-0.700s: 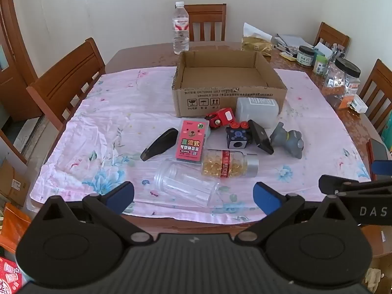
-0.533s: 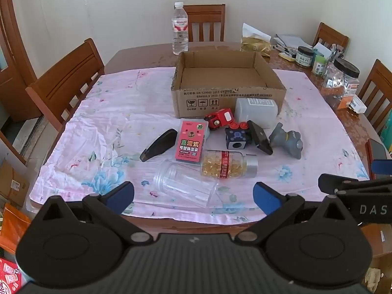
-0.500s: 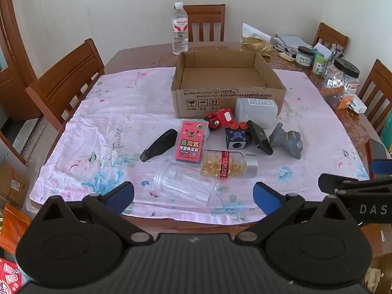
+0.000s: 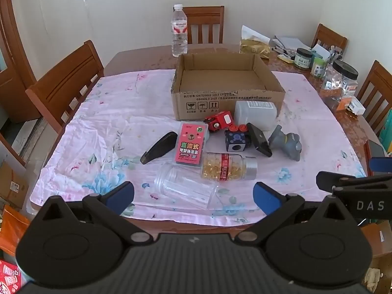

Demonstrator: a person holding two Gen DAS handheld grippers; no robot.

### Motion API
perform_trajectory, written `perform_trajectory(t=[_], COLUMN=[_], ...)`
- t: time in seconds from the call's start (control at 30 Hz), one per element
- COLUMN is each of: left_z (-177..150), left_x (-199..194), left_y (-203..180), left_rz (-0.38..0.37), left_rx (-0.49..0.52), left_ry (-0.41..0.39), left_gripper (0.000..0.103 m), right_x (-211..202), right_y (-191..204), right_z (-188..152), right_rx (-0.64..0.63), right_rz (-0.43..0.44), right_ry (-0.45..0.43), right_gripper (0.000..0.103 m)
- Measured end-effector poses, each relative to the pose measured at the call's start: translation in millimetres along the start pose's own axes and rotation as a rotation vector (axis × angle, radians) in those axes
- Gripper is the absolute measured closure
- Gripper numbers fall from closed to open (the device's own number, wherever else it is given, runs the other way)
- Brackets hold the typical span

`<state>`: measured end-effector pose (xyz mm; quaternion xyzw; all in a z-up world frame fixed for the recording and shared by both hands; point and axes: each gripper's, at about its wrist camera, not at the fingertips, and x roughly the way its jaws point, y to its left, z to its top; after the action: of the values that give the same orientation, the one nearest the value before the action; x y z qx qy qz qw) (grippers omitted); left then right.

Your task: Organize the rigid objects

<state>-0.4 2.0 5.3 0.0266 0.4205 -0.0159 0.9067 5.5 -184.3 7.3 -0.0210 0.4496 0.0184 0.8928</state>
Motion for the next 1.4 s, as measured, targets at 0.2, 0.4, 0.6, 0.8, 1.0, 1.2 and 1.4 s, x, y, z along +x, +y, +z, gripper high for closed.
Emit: perform_trajectory(t=[0.2, 0.4, 0.6, 0.8, 1.0, 1.2, 1.4], left_z=[1.0, 1.5, 2.3, 3.4, 4.3, 5.0, 5.4], left_x=[-1.2, -1.1, -0.9, 0.0, -0.5, -0.6, -0.2], left_y=[-0.9, -2.7, -4.5, -6.1, -6.2, -6.1, -6.2], left_rz=[-0.003, -0.006, -0.008, -0.012, -0.017, -0.018, -0.017], left_rx=[0.002, 0.005, 0.006, 0.007, 0.008, 0.008, 0.010], left_ry=[-0.002, -0.003, -0.006, -0.003, -0.006, -0.006, -0.007], left_gripper=[0.000, 0.001, 0.001, 0.000, 0.000, 0.001, 0.000], right_x=[0.1, 0.1, 0.6, 1.9, 3.8, 4.2, 4.8], right_y=[0.3, 0.1, -2.0, -3.8, -2.0, -2.6, -2.5], right_z=[0.5, 1.6, 3.2, 4.1, 4.2, 5.1, 5.8], right_rx=[0.000, 0.003, 0.002, 0.000, 0.002, 0.003, 0.001], right_rz=[-0.002, -0.003, -0.001, -0.001, -0.002, -0.002, -0.004], right_ry=[-0.002, -0.001, -0.003, -0.004, -0.005, -0.005, -0.004], right_gripper=[0.000, 0.000, 0.000, 0.000, 0.000, 0.000, 0.000])
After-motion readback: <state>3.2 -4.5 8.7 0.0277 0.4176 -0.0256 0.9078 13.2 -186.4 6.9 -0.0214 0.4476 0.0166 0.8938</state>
